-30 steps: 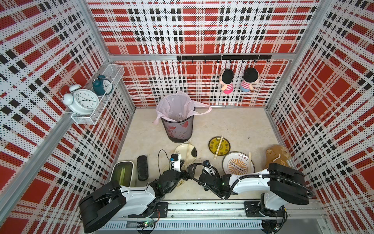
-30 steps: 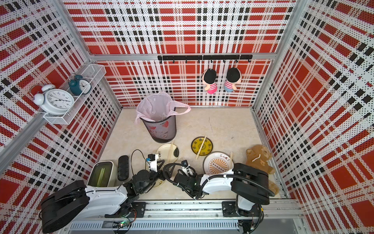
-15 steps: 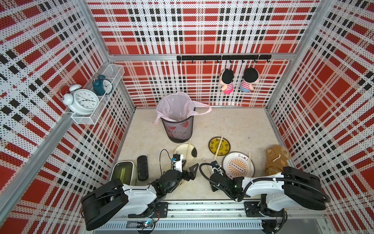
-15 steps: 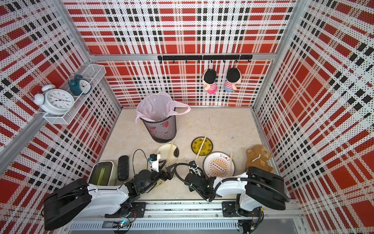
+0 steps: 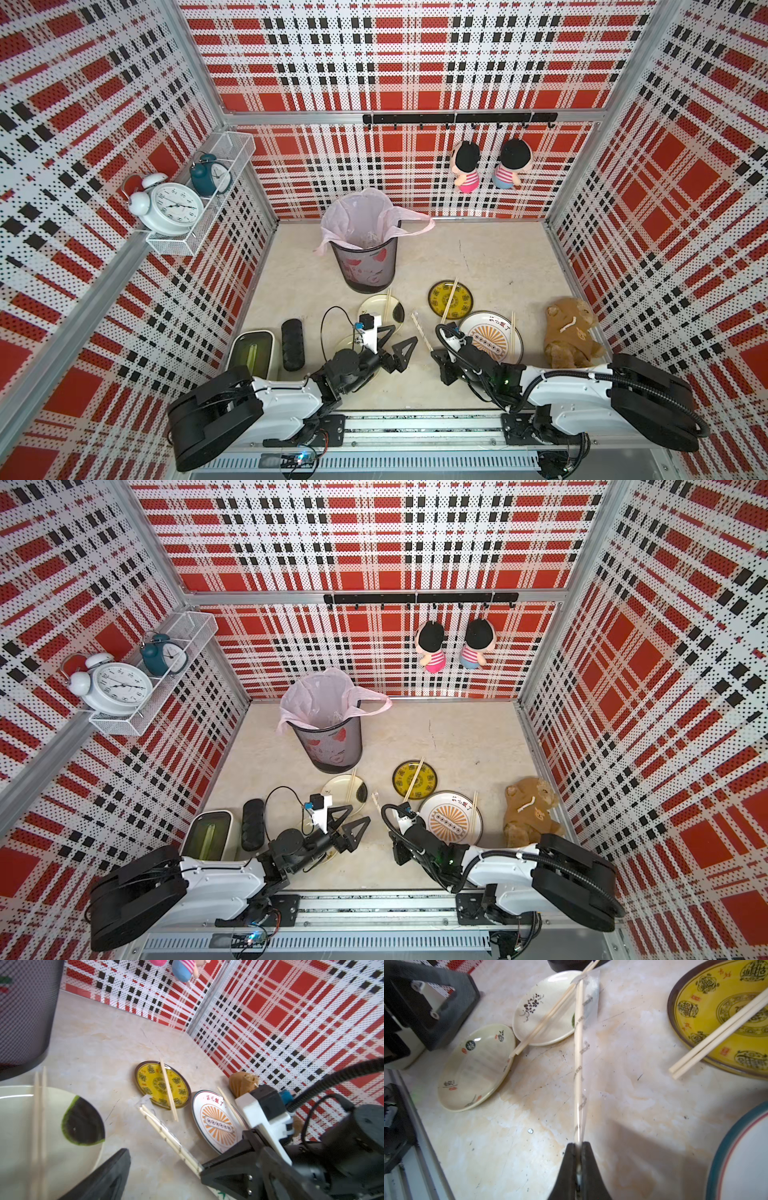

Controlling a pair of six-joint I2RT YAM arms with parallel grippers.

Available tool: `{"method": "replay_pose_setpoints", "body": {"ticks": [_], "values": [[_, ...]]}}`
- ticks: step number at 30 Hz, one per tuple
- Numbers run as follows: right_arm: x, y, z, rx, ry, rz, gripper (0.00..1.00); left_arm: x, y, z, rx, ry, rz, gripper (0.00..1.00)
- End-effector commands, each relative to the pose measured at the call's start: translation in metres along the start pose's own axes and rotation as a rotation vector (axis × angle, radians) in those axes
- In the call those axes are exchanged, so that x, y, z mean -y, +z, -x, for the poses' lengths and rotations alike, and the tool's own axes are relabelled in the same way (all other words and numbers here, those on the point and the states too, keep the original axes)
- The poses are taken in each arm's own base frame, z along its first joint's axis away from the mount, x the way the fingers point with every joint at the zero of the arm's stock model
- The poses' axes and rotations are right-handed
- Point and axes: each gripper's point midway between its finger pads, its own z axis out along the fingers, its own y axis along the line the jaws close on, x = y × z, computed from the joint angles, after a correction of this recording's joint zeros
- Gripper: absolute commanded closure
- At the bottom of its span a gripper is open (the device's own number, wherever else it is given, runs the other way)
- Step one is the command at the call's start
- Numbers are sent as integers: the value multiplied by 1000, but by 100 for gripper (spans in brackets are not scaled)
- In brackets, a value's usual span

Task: Remove the packaging of disposable chopsticks
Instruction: Pick up the disposable chopsticks from the center of the board, then remove the packet bag from the disposable chopsticks.

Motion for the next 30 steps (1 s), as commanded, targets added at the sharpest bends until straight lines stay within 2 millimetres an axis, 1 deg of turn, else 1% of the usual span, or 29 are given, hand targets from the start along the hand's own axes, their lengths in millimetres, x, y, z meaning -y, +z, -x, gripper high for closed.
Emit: {"method": "replay_pose_setpoints", "body": {"ticks": [1, 3, 6, 8, 11, 14, 15, 17, 20, 22, 25, 27, 29, 30], "values": [[-26, -11, 38, 150, -62, 163, 100, 30, -1, 21, 55, -9, -170, 0], [-30, -16, 51, 196, -90, 185, 100, 35, -4, 30, 83, -22, -215, 0], [-29, -20, 67, 245, -113, 198, 100, 33, -2, 39, 99, -21, -221, 0], [-30, -24, 79, 285, -116, 244, 100, 35, 0, 46, 116, -10, -234, 0], [-33, -34, 92, 349, -138, 314, 100, 44, -4, 58, 160, 12, -286, 4], [-36, -45, 105, 410, -166, 359, 100, 52, -6, 69, 203, 42, -319, 3], [-38, -48, 107, 422, -182, 369, 100, 55, -7, 72, 215, 53, -332, 3], [-48, -57, 110, 458, -228, 426, 100, 63, -7, 80, 240, 74, -364, 3], [-59, -68, 112, 507, -283, 489, 100, 77, -7, 90, 271, 112, -420, 8], [-63, -72, 112, 526, -312, 507, 100, 81, -2, 97, 289, 125, -423, 11], [-66, -77, 111, 548, -353, 529, 100, 83, 3, 105, 314, 148, -411, 21], [-70, -81, 109, 559, -377, 549, 100, 87, 6, 108, 318, 158, -423, 25], [-72, -83, 109, 564, -396, 566, 100, 92, 8, 109, 320, 164, -445, 34], [-73, -84, 108, 567, -402, 569, 100, 94, 8, 110, 326, 166, -455, 37]]}}
